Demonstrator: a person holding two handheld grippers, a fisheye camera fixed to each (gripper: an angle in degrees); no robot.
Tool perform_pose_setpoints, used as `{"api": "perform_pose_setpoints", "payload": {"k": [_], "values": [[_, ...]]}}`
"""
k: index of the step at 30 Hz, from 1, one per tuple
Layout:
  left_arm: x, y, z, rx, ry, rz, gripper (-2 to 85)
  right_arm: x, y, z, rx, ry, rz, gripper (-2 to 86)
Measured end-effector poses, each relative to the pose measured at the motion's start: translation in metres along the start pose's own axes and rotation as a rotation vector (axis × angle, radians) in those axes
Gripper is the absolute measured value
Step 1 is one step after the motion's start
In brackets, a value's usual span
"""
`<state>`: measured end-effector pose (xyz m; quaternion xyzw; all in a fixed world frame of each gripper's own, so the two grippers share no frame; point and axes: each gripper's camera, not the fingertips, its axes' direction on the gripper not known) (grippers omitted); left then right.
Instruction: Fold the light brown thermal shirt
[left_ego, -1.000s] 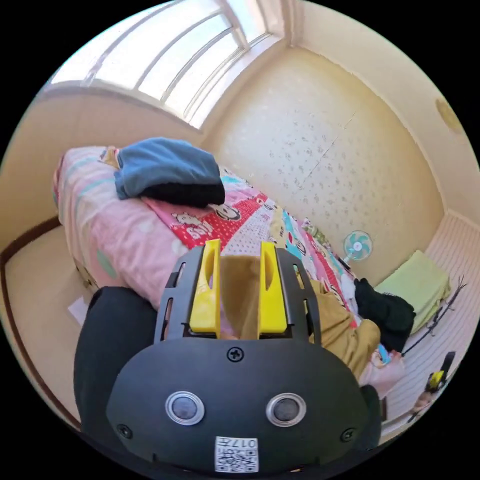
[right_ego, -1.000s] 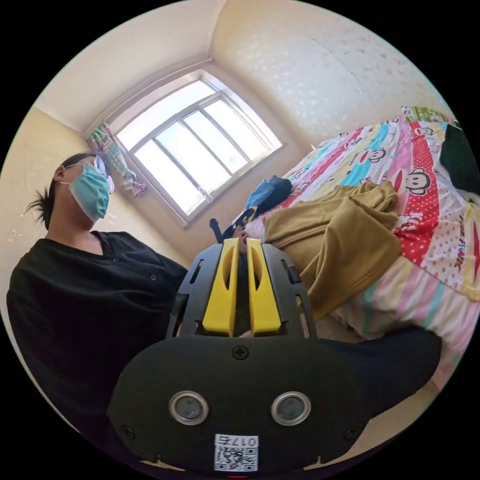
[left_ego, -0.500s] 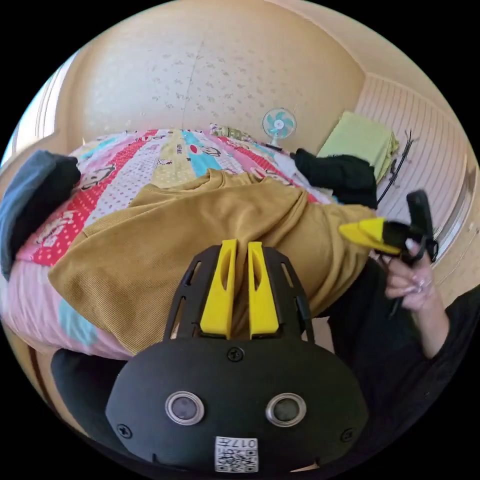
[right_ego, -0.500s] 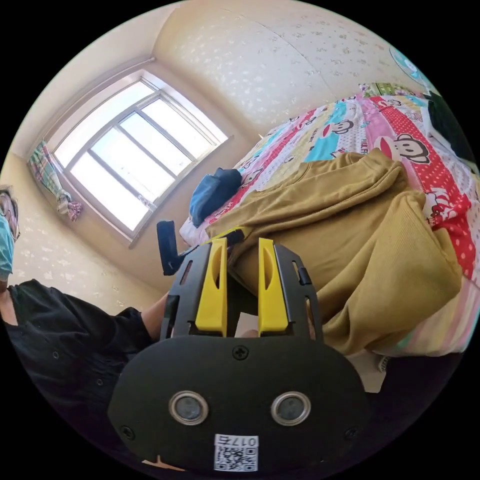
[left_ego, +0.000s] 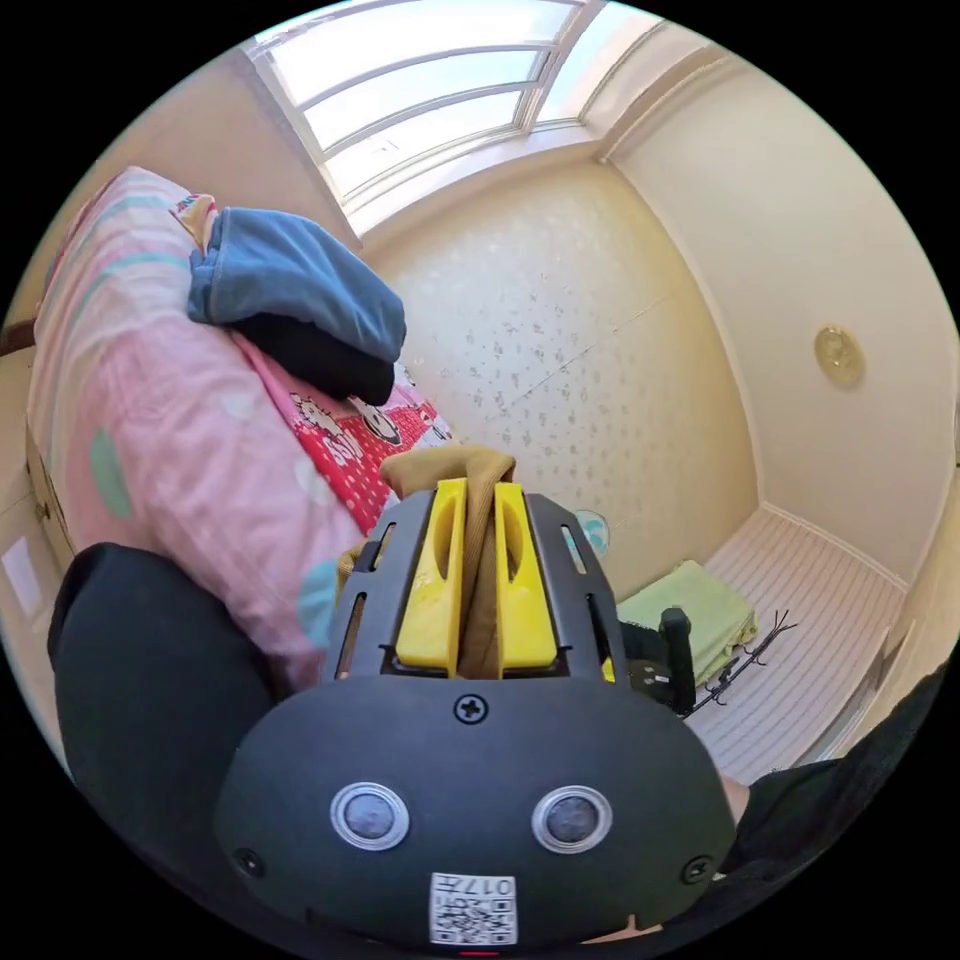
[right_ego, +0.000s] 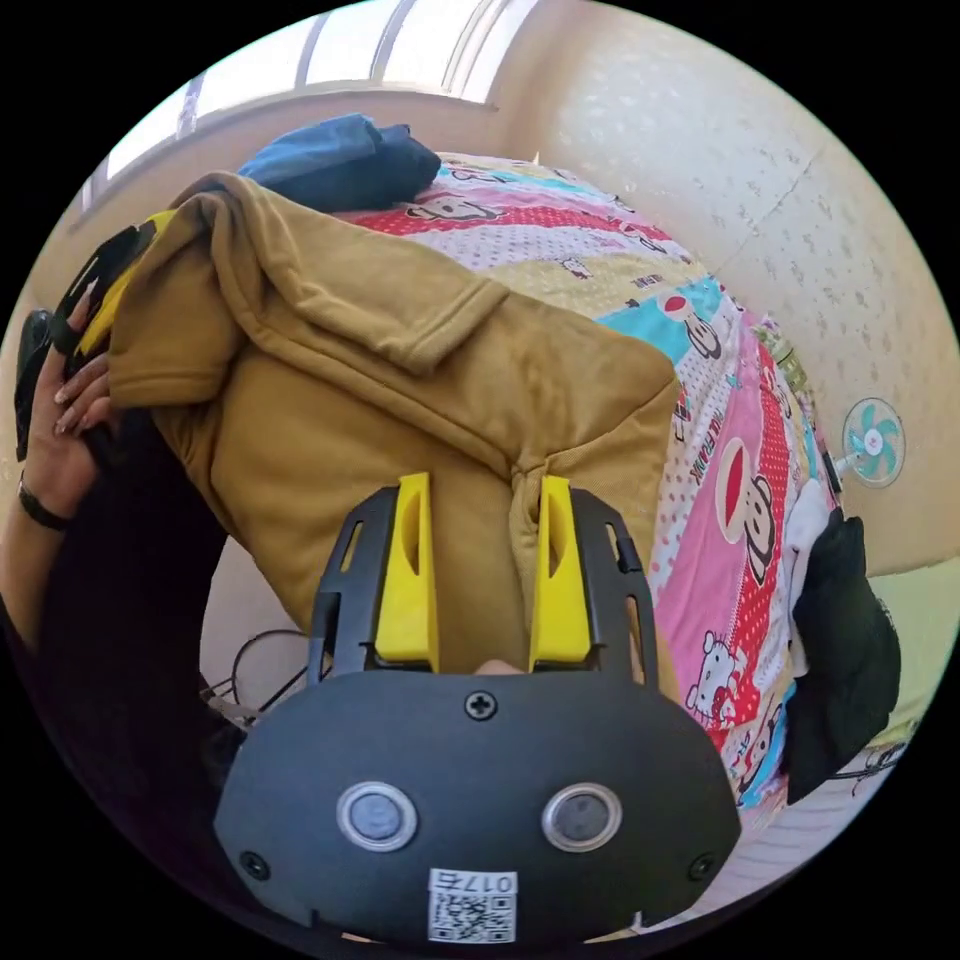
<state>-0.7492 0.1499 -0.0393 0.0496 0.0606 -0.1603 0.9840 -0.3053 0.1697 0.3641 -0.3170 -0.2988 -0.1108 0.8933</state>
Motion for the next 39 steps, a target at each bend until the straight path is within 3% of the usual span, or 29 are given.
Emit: {"api": "perform_pose_setpoints", "payload": {"k": [4,7,10,14,17,21,24,25,28,30,34,35,38,39], "values": [[0.013,-0.002,0.003,-0.018,-0.088,0.112,6.0,0.053,0.022,-0.039,0.074,-0.194,0.171,5.9],[0.009,-0.002,0.004,-0.024,-0.178,0.136,8.2,0.112,0.07,-0.075,0.163,-0.104,0.468,3.5],[-0.004,-0.002,0.009,-0.046,-0.146,0.079,9.4,0.171,0.145,-0.113,0.271,0.012,0.776,3.0],[-0.006,0.002,0.006,0.018,-0.206,0.045,10.0,0.209,0.236,-0.119,0.224,0.092,1.079,3.1],[0.004,0.007,0.014,-0.005,-0.151,0.092,10.0,0.21,0.283,-0.113,0.201,-0.018,1.242,4.3],[0.041,0.021,0.067,-0.277,0.051,0.287,11.0,0.175,0.288,-0.133,0.293,-0.012,1.172,7.3],[0.063,0.055,0.131,-0.635,0.158,0.325,16.7,0.136,0.268,-0.175,0.416,0.222,1.068,9.4],[0.072,0.076,0.152,-0.752,0.116,0.35,19.1,0.125,0.257,-0.191,0.493,0.293,1.009,10.2],[0.107,0.109,0.159,-0.742,-0.072,0.566,20.4,0.129,0.216,-0.204,0.563,0.259,0.821,12.6],[0.123,0.122,0.165,-0.783,-0.148,0.621,20.4,0.155,0.182,-0.183,0.408,0.202,0.727,14.7],[0.131,0.135,0.157,-0.757,-0.259,0.516,16.2,0.22,0.154,-0.053,-0.17,-0.059,0.744,18.8],[0.129,0.136,0.155,-0.75,-0.256,0.493,15.0,0.222,0.169,-0.056,-0.056,-0.093,0.793,19.2],[0.121,0.127,0.14,-0.739,-0.154,0.335,8.8,0.202,0.186,-0.082,0.031,-0.133,0.82,15.2],[0.116,0.117,0.131,-0.717,-0.025,0.263,8.1,0.195,0.188,-0.091,0.067,-0.148,0.814,13.8]]}}
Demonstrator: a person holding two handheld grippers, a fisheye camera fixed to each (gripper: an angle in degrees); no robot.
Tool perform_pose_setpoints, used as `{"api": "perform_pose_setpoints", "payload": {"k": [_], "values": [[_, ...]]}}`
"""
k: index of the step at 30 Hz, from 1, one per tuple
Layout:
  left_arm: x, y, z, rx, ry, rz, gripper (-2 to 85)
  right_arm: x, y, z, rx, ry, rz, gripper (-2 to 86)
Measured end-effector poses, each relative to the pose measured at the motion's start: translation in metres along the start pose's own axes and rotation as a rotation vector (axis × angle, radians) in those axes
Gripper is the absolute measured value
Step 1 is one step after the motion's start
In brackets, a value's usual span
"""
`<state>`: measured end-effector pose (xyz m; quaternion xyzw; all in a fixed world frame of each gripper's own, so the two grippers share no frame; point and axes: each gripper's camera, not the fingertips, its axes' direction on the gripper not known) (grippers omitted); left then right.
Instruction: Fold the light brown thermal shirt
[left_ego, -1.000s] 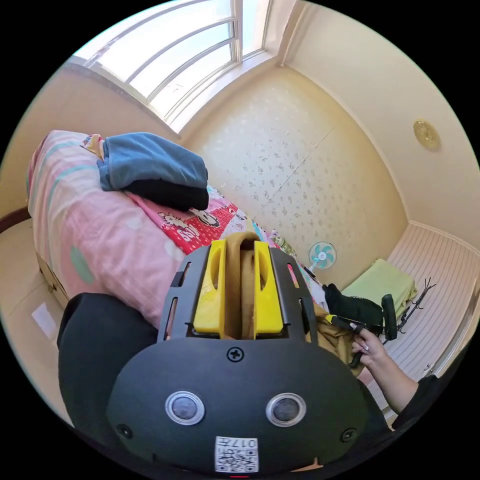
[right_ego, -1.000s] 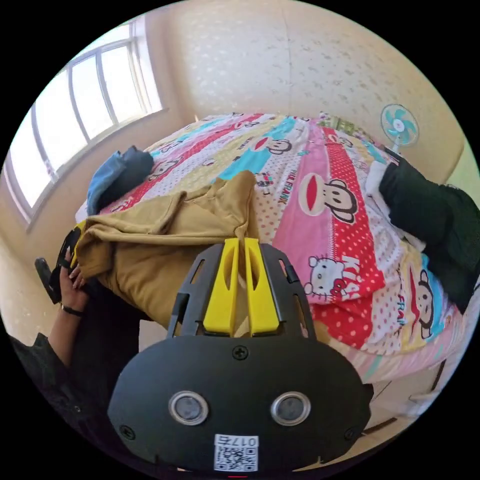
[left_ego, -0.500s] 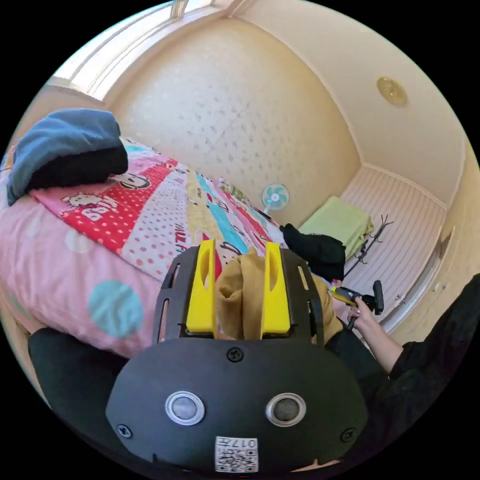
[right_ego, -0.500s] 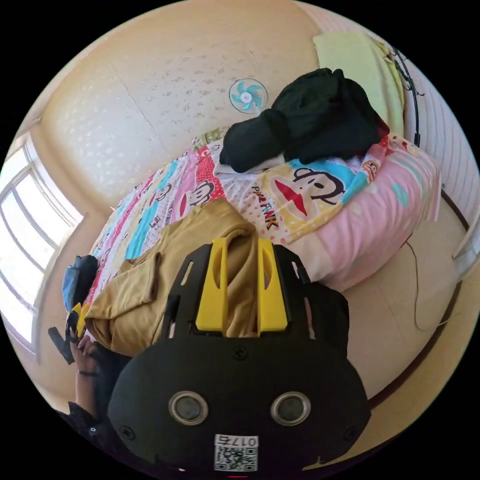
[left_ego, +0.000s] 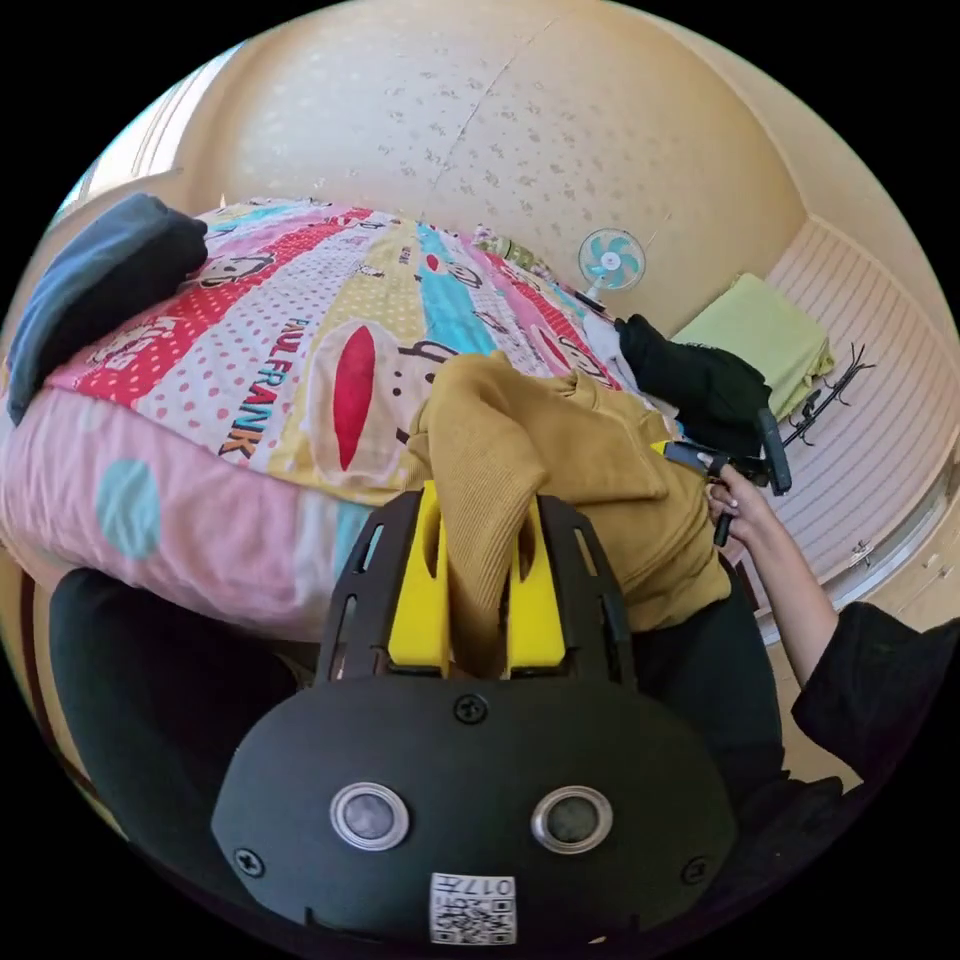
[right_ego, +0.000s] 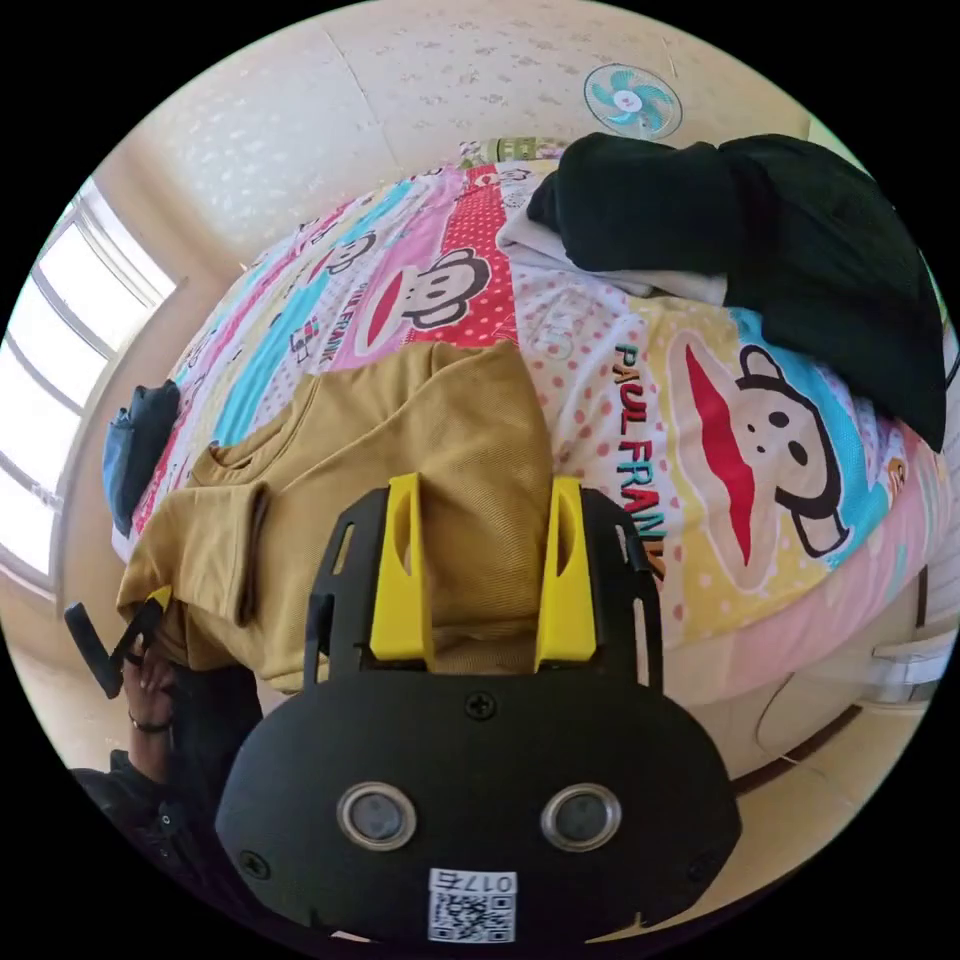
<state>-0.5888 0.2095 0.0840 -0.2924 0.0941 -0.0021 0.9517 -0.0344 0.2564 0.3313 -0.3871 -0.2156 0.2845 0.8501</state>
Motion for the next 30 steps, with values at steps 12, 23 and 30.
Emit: {"api": "perform_pose_setpoints", "payload": {"k": [12,23,30], "values": [[0.02,-0.151,-0.163,0.529,0.295,0.114,6.2,-0.096,-0.02,-0.209,0.669,-0.176,-0.215,4.0],[-0.037,-0.226,-0.04,0.251,0.038,-0.044,14.0,-0.075,-0.1,-0.024,0.08,0.043,-0.159,12.4],[-0.034,-0.079,0.047,-0.134,-0.114,0.057,15.9,-0.025,0.0,0.034,-0.035,-0.033,-0.063,14.0]]}}
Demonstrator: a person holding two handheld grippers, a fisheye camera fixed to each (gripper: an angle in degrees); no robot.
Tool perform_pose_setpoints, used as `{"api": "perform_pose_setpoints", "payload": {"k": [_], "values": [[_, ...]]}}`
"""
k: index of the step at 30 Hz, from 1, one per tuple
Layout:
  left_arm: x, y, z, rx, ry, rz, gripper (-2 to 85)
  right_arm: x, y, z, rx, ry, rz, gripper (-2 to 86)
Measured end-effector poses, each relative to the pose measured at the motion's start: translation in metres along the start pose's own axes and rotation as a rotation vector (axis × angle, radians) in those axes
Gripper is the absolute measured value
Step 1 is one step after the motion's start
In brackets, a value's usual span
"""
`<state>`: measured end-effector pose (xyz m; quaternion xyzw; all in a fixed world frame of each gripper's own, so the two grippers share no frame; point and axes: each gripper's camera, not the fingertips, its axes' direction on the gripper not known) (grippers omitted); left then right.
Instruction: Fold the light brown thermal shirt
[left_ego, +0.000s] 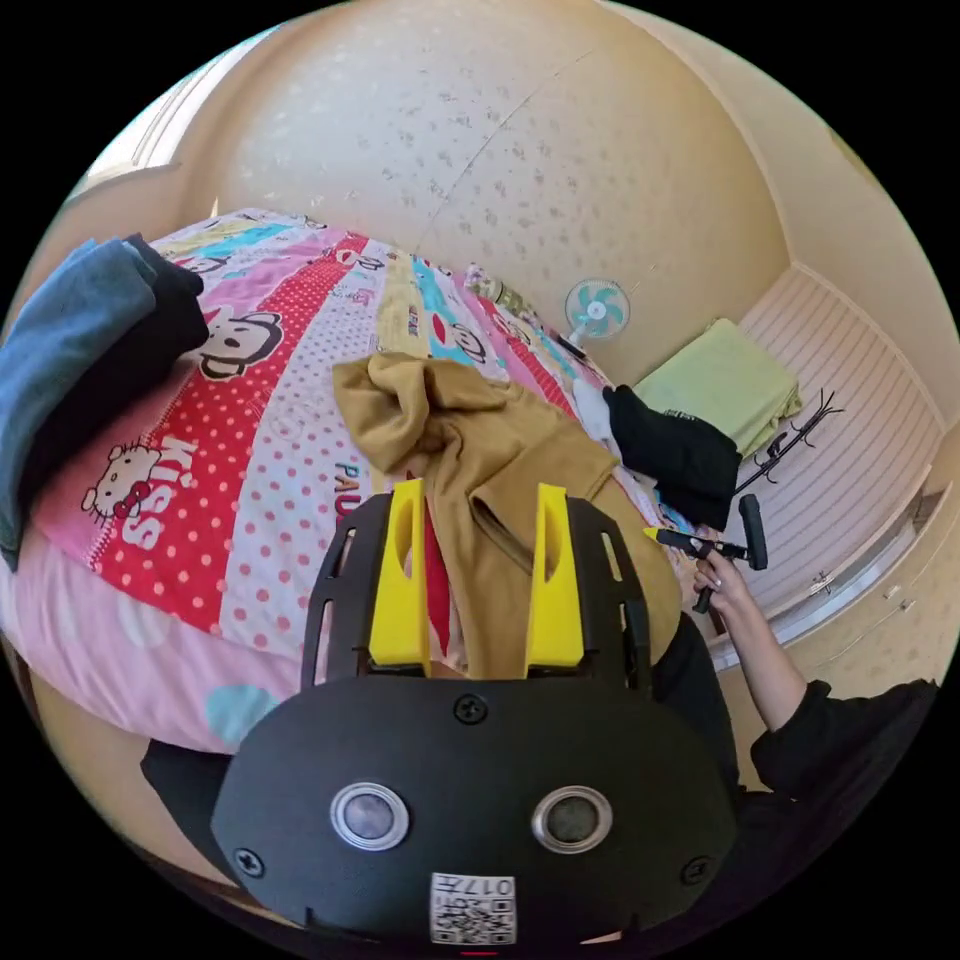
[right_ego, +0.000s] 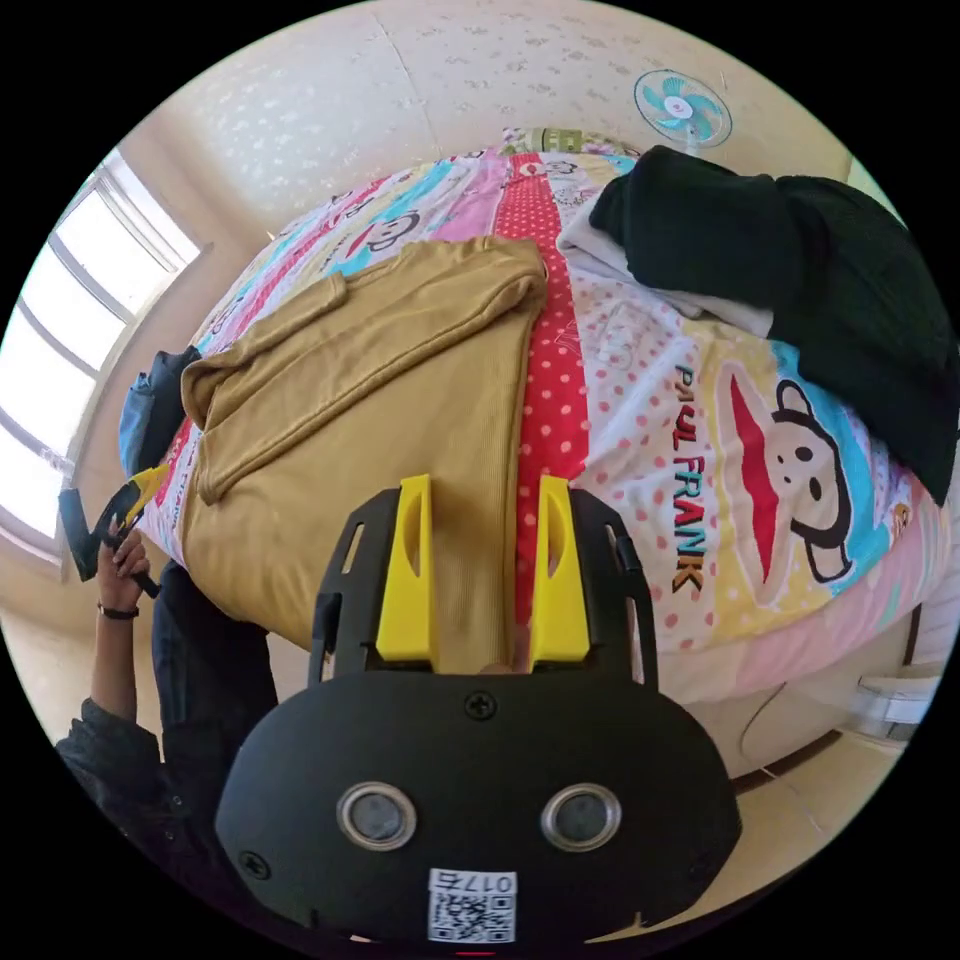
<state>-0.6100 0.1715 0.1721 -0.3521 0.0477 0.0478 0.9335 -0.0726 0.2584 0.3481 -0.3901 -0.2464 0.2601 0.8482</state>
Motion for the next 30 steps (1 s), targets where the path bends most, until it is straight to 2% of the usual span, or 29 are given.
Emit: {"api": "perform_pose_setpoints", "payload": {"k": [1,3,4,8,11,13,15,17,20,22,23,25,28,30], "values": [[0.008,0.017,0.021,-0.096,-0.027,0.017,16.1,0.003,0.016,-0.004,0.026,-0.021,0.017,13.7],[0.034,0.042,0.03,-0.036,-0.121,0.143,17.1,0.004,0.035,-0.009,0.04,-0.04,0.036,12.7],[0.05,0.053,0.037,-0.057,-0.215,0.161,15.9,0.002,0.045,-0.012,0.048,-0.018,0.037,11.7],[0.081,0.069,0.042,-0.091,-0.338,0.189,9.1,-0.002,0.069,-0.03,-0.003,-0.019,0.002,4.7],[0.08,0.072,0.033,-0.25,-0.192,0.213,4.2,0.005,0.082,-0.057,-0.062,-0.073,-0.007,4.1],[0.07,0.076,0.02,-0.47,0.005,0.217,3.9,0.007,0.09,-0.066,-0.16,-0.005,-0.036,4.2],[0.059,0.084,0.01,-0.558,0.07,0.191,4.2,0.015,0.096,-0.068,-0.239,0.048,-0.032,4.6],[0.045,0.091,0.004,-0.595,0.111,0.149,4.5,0.022,0.101,-0.078,-0.206,0.089,-0.023,6.1],[0.024,0.096,-0.018,-0.496,0.089,0.054,4.8,0.01,0.099,-0.093,-0.051,0.158,-0.091,9.3],[0.023,0.091,-0.048,-0.308,-0.11,-0.022,6.0,-0.005,0.087,-0.087,-0.021,0.108,-0.141,10.9],[0.03,0.09,-0.054,-0.247,-0.173,0.004,6.5,-0.018,0.072,-0.074,-0.063,0.045,-0.17,11.4],[0.063,0.094,-0.056,-0.017,-0.295,0.121,7.0,-0.048,0.049,-0.054,-0.079,-0.053,-0.248,12.2],[0.083,0.11,-0.03,0.178,-0.229,0.277,8.0,-0.097,0.008,-0.025,-0.027,-0.16,-0.362,12.9],[0.077,0.124,0.006,0.17,-0.169,0.318,8.0,-0.113,-0.02,-0.004,-0.029,-0.186,-0.365,13.1]]}}
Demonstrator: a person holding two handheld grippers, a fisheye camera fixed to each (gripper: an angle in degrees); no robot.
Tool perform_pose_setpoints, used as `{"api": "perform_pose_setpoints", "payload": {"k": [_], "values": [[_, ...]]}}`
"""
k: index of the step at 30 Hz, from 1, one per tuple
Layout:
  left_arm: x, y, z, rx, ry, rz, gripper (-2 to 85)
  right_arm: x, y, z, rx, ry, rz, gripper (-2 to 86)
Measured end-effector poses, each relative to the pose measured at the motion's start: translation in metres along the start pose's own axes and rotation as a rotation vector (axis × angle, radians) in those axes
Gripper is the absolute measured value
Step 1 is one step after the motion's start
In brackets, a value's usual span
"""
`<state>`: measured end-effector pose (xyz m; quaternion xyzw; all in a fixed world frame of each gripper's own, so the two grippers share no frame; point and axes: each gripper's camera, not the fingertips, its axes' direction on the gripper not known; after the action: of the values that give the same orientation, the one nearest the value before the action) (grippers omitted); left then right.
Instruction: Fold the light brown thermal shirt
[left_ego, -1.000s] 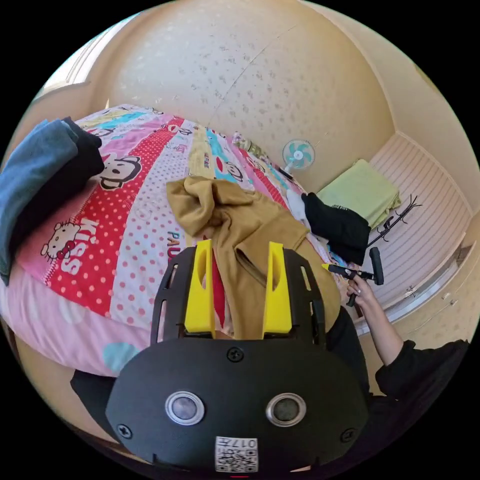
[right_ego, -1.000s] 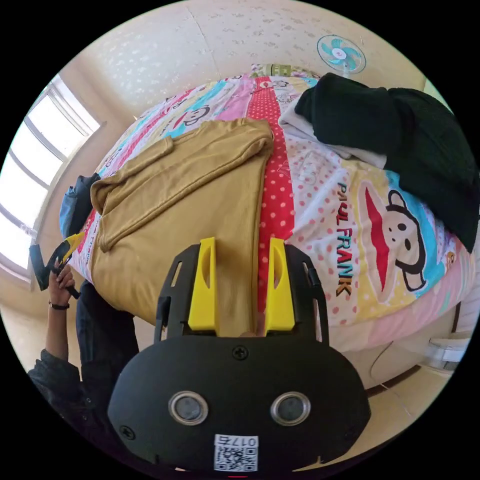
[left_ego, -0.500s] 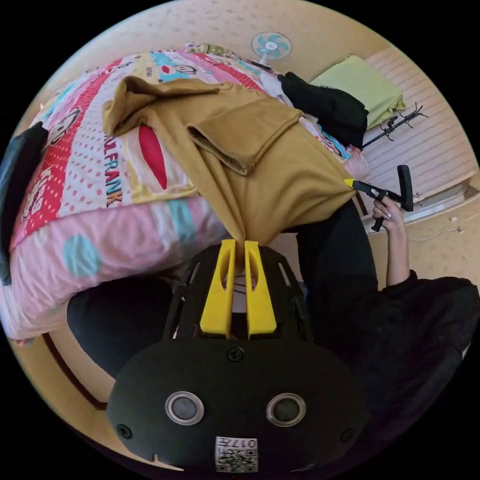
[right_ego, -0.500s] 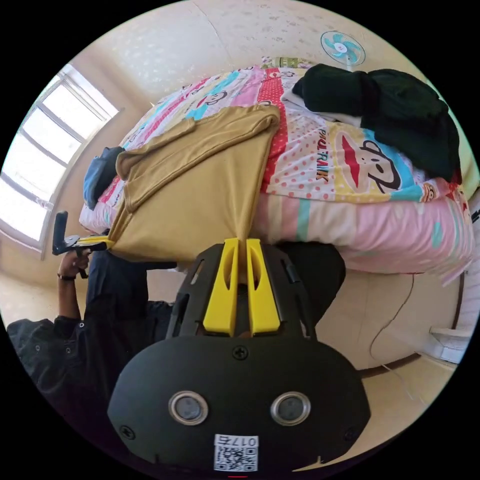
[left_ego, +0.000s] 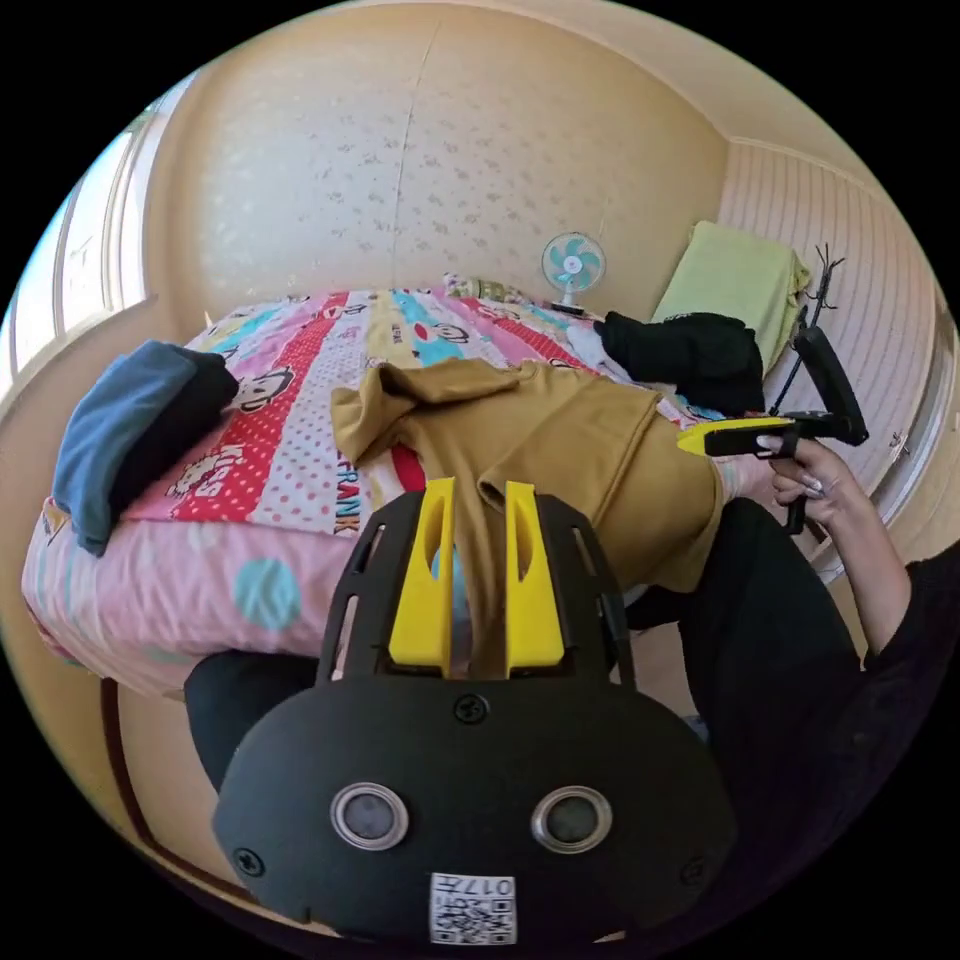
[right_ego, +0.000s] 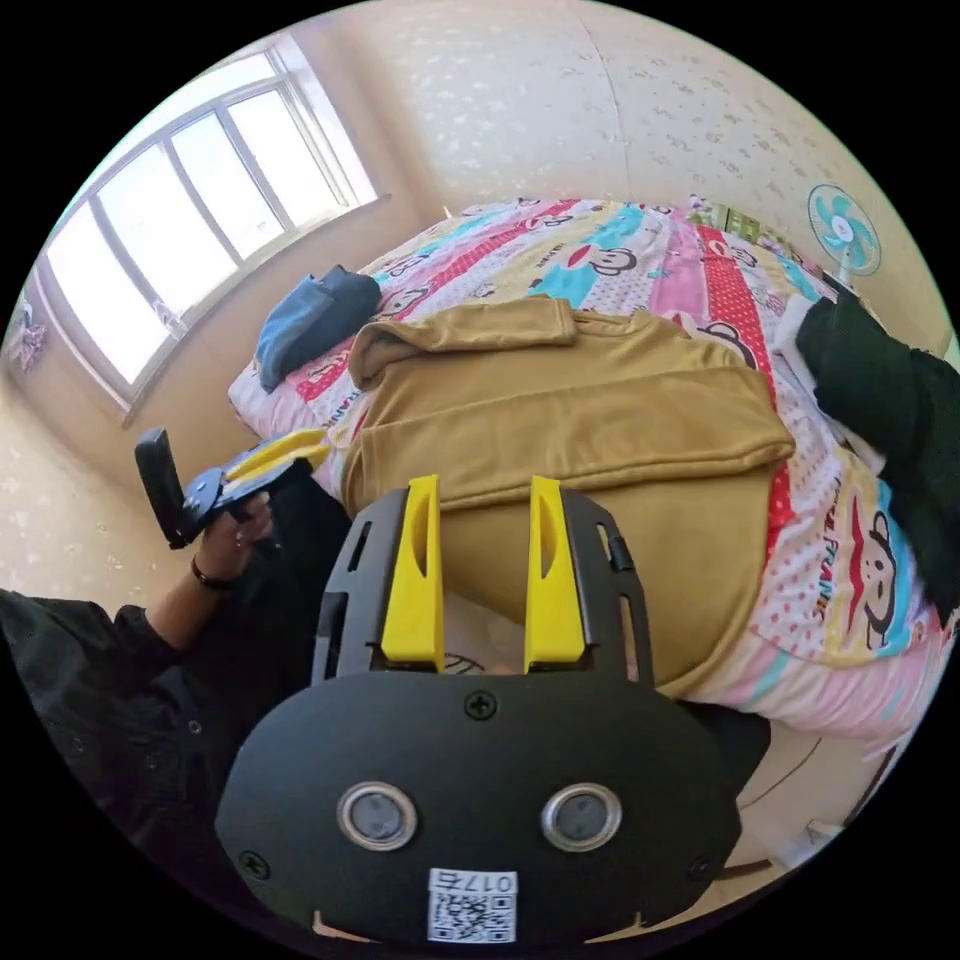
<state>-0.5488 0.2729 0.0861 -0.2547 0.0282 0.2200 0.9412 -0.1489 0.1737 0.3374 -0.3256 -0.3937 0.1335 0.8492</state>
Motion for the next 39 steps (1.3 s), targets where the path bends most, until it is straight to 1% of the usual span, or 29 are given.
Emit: {"api": "perform_pose_setpoints", "payload": {"k": [1,2,3,5,6,8,9,11,15,17,18,19,20,21,22,24,25,26,28,33,34,37,38,39], "values": [[0.0,0.014,0.032,-0.105,0.057,0.005,8.0,0.007,-0.02,0.011,0.024,-0.033,0.032,13.2],[-0.001,0.019,0.039,-0.11,0.056,-0.02,7.9,0.021,-0.037,0.02,0.061,-0.075,0.102,13.4],[-0.003,0.024,0.031,-0.033,0.053,-0.031,7.9,0.031,-0.046,0.025,0.079,-0.097,0.151,13.6],[-0.005,0.021,0.029,-0.072,0.053,0.001,7.8,0.083,-0.07,0.045,0.156,-0.197,0.407,14.3],[-0.007,0.022,0.027,-0.073,0.054,0.022,7.8,0.096,-0.073,0.05,0.176,-0.21,0.477,14.4],[-0.015,0.029,0.022,-0.044,0.081,-0.004,7.7,0.142,-0.074,0.07,0.232,-0.196,0.724,14.8],[-0.023,0.033,0.02,-0.029,0.112,-0.046,7.6,0.151,-0.073,0.075,0.239,-0.211,0.774,14.8],[-0.035,0.037,0.016,-0.017,0.153,-0.084,7.5,0.179,-0.061,0.089,0.306,-0.341,0.924,14.7],[-0.071,0.053,0.01,0.039,0.264,-0.238,5.7,0.198,-0.035,0.094,0.417,-0.335,0.981,11.7],[-0.087,0.055,0.01,0.038,0.33,-0.288,4.8,0.221,-0.018,0.093,0.499,-0.557,1.019,10.8],[-0.097,0.056,0.009,0.034,0.368,-0.316,4.3,0.226,-0.015,0.092,0.513,-0.604,1.026,11.1],[-0.106,0.058,0.009,0.033,0.399,-0.349,4.0,0.236,-0.017,0.091,0.51,-0.7,0.993,11.8],[-0.11,0.06,0.009,0.035,0.411,-0.365,3.9,0.243,-0.026,0.091,0.458,-0.775,0.956,11.9],[-0.115,0.062,0.008,0.042,0.426,-0.391,3.7,0.246,-0.03,0.09,0.437,-0.792,0.935,12.0],[-0.118,0.063,0.006,0.046,0.43,-0.405,3.7,0.246,-0.036,0.086,0.422,-0.786,0.914,12.3],[-0.12,0.063,0.004,0.044,0.422,-0.405,3.8,0.245,-0.039,0.084,0.382,-0.728,0.972,12.5],[-0.121,0.063,0.002,0.04,0.412,-0.397,3.9,0.245,-0.038,0.084,0.325,-0.68,1.02,12.4],[-0.122,0.062,0.001,0.039,0.408,-0.392,3.9,0.242,-0.033,0.078,0.333,-0.613,1.03,12.2],[-0.126,0.063,-0.002,0.038,0.404,-0.383,4.1,0.239,-0.027,0.073,0.342,-0.529,0.994,11.5],[-0.138,0.066,-0.006,0.041,0.441,-0.394,5.1,0.256,-0.022,0.078,0.287,-0.529,0.869,9.3],[-0.14,0.066,-0.007,0.044,0.441,-0.391,5.2,0.261,-0.023,0.08,0.309,-0.584,0.865,9.0],[-0.142,0.068,-0.009,0.05,0.427,-0.371,5.2,0.276,-0.022,0.095,0.424,-0.869,0.925,9.0],[-0.143,0.068,-0.009,0.05,0.425,-0.366,5.2,0.277,-0.023,0.099,0.442,-0.95,0.947,7.2],[-0.145,0.068,-0.01,0.049,0.424,-0.357,5.1,0.276,-0.024,0.099,0.461,-0.982,0.95,6.3]]}}
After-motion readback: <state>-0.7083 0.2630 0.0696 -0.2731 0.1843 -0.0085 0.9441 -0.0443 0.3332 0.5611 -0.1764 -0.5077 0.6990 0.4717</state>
